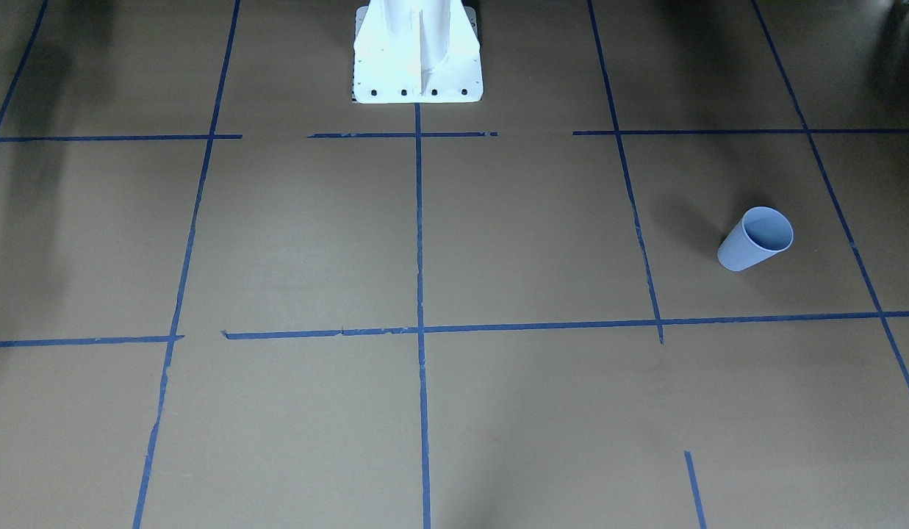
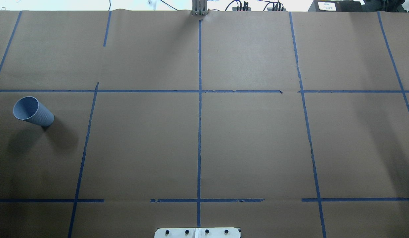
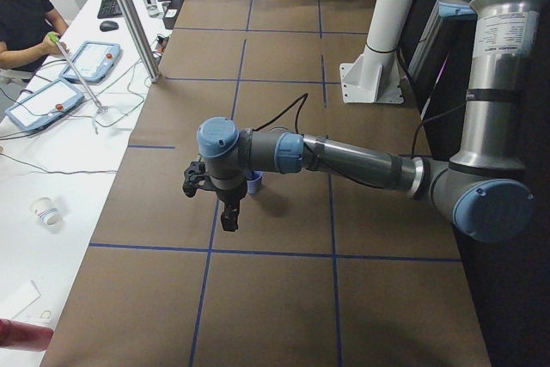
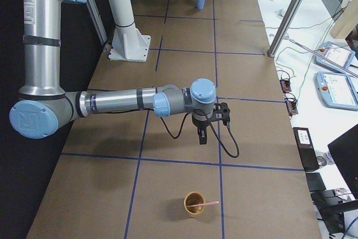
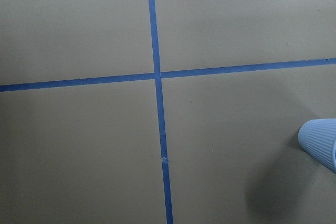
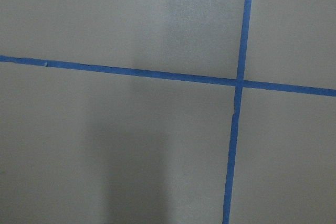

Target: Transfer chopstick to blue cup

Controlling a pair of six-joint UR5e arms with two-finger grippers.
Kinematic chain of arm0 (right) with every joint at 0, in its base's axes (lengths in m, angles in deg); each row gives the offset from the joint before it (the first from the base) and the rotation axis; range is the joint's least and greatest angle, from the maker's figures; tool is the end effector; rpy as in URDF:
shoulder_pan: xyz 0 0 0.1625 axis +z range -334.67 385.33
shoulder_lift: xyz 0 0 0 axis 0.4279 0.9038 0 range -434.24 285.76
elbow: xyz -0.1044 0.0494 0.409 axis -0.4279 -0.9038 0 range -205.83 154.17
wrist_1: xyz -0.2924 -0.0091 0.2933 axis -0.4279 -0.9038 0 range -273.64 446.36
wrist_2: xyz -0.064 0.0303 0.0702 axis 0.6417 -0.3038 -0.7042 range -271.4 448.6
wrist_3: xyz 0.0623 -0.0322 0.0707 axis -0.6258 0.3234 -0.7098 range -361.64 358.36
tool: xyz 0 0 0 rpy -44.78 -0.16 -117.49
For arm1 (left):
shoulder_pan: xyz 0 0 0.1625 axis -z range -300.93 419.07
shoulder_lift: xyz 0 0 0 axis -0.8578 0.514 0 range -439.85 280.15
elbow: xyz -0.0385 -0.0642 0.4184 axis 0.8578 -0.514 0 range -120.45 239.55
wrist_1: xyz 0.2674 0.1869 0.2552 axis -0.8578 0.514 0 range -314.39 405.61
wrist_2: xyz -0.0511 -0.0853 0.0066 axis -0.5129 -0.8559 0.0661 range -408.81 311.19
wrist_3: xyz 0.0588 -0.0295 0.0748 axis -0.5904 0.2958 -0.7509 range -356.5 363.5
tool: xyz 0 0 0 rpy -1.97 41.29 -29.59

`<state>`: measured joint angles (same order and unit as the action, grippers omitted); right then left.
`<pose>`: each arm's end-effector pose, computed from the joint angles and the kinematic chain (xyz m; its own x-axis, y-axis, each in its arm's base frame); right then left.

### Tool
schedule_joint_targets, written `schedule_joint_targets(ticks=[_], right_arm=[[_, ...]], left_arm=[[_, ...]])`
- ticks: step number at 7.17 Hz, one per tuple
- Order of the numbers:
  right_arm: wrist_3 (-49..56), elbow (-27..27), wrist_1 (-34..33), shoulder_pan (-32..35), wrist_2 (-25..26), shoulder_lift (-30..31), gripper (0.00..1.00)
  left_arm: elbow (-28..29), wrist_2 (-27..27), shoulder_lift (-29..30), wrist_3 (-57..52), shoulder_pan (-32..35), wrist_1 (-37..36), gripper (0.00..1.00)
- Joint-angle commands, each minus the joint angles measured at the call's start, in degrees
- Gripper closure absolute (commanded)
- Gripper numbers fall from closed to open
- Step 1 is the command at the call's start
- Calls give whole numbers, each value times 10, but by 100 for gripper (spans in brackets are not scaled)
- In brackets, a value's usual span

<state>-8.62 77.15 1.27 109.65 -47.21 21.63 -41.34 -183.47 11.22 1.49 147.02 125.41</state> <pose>0.0163 -0.4617 0.5838 0.6856 -0.0978 0.7214 0.0137 0.9925 0.1216 -0.0456 -0.4954 0.5739 0.7084 0.0822 -0.7010 -0.0608 0.9966 0.0554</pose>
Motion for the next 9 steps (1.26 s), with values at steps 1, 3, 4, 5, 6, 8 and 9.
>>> schedule_joint_targets(ticks=[1, 3, 4, 5, 6, 8, 9], right_arm=[[-3, 7, -1, 8, -7, 11, 0], [-3, 6, 3, 8, -9, 16, 0], [-3, 6, 3, 8, -16, 20, 0], [-1, 4, 3, 8, -17, 20, 0], [-2, 5, 4, 8, -17, 20, 0], [-3, 5, 4, 8, -15, 20, 0], [1, 6, 5, 5, -15, 17, 0]], left_arm=[[0, -1, -2, -11, -21, 10, 0], [-11, 4, -5, -11, -37, 3, 0], [-11, -1, -5, -10, -37, 4, 0], [-4, -1, -5, -12, -37, 10, 0], [-16, -17, -14, -11, -37, 19, 0], [-20, -20, -11, 40, -39, 23, 0], [-25, -19, -9, 115, -84, 52, 0]])
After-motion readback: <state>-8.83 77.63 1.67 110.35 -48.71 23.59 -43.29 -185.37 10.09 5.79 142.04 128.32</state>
